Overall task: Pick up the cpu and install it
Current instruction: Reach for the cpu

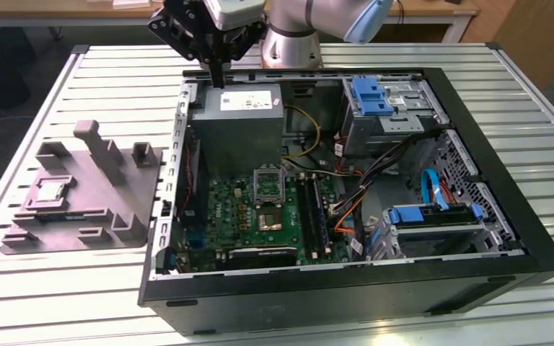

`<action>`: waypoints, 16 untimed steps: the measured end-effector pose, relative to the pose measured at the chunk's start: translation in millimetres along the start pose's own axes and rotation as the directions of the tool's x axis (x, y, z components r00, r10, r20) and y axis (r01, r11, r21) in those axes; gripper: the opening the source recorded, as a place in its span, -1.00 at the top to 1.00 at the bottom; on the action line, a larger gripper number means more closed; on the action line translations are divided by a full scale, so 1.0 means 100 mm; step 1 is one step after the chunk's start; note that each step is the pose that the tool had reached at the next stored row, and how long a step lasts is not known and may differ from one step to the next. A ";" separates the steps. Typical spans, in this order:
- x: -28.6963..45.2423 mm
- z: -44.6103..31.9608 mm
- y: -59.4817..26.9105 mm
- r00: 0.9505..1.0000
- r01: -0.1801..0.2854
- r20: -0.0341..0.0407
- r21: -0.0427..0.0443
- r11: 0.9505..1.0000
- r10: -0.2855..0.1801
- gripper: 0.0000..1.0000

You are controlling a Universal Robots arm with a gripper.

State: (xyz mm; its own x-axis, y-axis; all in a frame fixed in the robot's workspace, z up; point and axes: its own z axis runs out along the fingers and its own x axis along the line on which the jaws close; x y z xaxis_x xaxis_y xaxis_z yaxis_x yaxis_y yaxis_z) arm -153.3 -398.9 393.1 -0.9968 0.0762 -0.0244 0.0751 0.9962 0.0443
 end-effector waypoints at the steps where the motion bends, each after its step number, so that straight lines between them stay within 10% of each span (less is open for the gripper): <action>1: 0.002 0.000 0.000 1.000 0.000 0.000 0.000 1.000 0.000 0.79; 16: 0.032 0.002 -0.003 1.000 0.000 0.000 0.000 1.000 0.000 0.79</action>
State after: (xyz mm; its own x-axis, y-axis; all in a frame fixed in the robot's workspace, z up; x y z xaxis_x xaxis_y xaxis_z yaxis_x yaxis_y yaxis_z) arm -156.5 -398.9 392.9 -0.9968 0.0762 -0.0245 0.0751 0.9962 0.0443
